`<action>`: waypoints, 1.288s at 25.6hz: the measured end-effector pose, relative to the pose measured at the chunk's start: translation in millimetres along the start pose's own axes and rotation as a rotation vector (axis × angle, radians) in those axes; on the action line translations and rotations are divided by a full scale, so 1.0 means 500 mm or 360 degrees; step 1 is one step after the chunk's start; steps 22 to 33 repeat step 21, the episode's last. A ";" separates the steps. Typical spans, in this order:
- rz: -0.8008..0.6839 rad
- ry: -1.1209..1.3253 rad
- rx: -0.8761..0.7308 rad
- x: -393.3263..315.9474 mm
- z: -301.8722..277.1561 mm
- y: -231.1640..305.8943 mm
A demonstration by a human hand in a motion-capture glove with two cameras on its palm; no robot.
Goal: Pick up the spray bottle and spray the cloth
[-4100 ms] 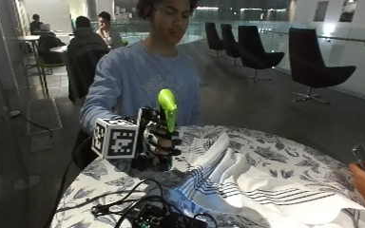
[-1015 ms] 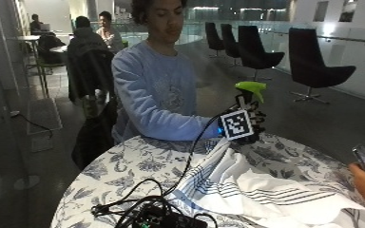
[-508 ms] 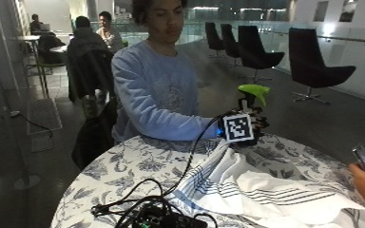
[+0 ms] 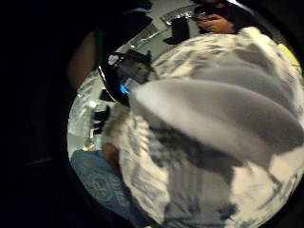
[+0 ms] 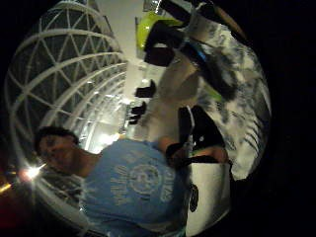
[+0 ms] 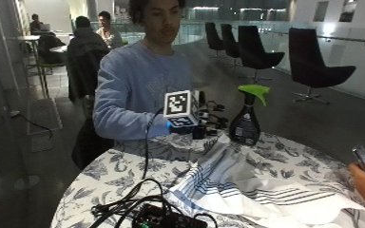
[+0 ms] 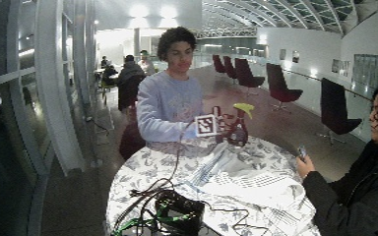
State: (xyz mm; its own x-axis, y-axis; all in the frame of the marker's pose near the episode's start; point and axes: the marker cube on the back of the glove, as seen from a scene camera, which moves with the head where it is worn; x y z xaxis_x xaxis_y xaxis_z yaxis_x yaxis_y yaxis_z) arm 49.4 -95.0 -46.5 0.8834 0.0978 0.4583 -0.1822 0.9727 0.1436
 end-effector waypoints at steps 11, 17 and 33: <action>0.0358 0.0734 0.0260 0.145 -0.157 0.300; 0.0451 0.0807 0.0236 0.185 -0.178 0.377; 0.0453 0.0822 0.0222 0.192 -0.180 0.381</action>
